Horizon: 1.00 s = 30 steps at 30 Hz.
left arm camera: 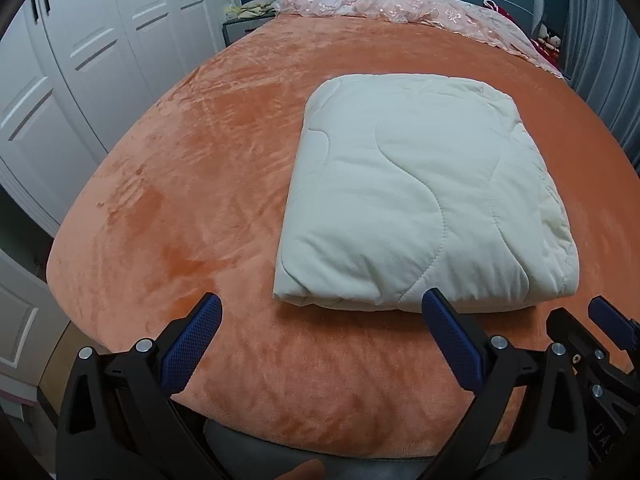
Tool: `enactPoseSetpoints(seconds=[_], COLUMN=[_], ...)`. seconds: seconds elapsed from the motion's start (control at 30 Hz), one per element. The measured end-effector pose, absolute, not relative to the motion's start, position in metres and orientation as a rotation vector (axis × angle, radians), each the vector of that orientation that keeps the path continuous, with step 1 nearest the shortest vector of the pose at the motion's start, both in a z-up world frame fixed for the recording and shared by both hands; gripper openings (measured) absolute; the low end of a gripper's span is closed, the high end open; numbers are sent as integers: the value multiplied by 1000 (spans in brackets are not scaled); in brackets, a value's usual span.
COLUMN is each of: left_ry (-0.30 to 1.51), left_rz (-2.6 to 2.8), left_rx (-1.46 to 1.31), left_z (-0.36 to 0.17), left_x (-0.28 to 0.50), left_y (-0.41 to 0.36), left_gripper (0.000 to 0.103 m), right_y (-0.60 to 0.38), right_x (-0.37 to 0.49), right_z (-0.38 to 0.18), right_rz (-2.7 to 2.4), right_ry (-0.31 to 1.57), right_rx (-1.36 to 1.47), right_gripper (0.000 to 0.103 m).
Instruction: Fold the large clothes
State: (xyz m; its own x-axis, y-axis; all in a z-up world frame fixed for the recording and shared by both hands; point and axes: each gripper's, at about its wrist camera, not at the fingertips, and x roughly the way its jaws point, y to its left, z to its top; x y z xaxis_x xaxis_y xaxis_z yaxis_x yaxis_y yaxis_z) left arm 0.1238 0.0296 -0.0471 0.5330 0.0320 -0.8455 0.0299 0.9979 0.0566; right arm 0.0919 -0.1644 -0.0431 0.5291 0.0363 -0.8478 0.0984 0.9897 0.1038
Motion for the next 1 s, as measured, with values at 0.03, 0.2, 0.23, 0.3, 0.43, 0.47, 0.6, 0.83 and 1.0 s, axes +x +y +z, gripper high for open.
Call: enactPoseSetpoints(seconds=[0.03,0.2,0.23,0.3,0.43,0.47,0.6,0.83,1.0], left_ry=[1006,993,990,986,982,984,987,985,975], left_rz=[2,-1,-1,-4,3,2,7,1,7], left_rx=[72,100,104,107,108,105,114,111,104], left_z=[-47,-45,-44,-44,-44,-45,-47,-45,-44], left_x=[121,108,106,103,97,96,92,82,71], left_y=[29,23,23,22,23,23,23,25,27], left_gripper=[98,98,98,98,98,98,98,98,98], right_y=[-162,-158,-157,-155,-153,-153,-151,-148,-146], right_x=[88,77,75,72,67,66,62,51,40], right_z=[-42,-39,-38,-37,-37,-37,-38,-34,-30], right_rz=[-36,-33,-31,-29,-30,-31,-35,-36,-39], right_ry=[1009,1000,999,995,993,993,993,976,954], right_rx=[139,132,131,123,119,121,116,118,99], right_gripper=[63,64,64,64,64,64,64,64,64])
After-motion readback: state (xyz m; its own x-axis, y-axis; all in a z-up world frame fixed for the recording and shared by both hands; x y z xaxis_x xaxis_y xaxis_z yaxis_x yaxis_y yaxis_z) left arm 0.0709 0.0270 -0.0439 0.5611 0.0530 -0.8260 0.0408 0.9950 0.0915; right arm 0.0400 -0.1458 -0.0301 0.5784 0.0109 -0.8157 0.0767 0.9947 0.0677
